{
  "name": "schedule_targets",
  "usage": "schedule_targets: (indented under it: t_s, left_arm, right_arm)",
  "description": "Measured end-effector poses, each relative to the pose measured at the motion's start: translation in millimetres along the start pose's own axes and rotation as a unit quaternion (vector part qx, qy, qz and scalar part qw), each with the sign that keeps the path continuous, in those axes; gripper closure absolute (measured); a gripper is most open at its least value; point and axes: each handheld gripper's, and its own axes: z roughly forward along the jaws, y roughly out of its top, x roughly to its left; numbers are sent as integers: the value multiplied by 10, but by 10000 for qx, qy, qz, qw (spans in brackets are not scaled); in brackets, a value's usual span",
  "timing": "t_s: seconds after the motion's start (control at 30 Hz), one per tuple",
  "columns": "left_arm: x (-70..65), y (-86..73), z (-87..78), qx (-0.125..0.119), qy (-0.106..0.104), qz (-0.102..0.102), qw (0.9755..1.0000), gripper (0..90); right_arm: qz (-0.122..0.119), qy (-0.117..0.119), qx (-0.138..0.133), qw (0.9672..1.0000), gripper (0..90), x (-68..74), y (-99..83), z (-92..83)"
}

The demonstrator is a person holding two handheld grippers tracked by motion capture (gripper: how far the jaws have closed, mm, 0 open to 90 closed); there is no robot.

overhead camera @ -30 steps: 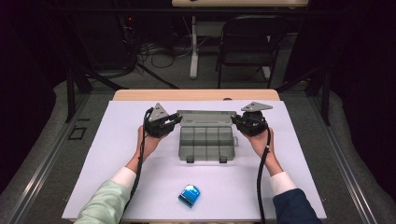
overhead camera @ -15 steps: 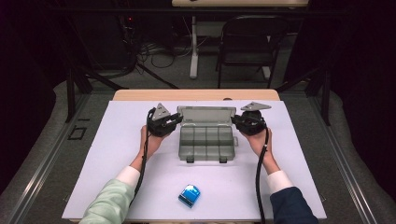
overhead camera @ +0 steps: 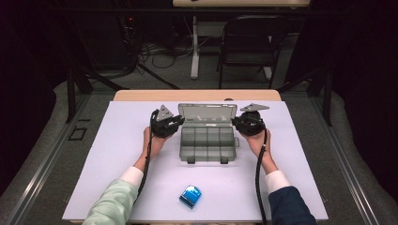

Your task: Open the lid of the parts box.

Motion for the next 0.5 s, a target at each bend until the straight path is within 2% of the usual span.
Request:
schedule_targets:
  t_s: [0.5]
  left_arm:
    - [22,-83,106,228,11,-126,9997,777]
  right_arm:
    - [63,-38,172,9998,790,-24,-66,115]
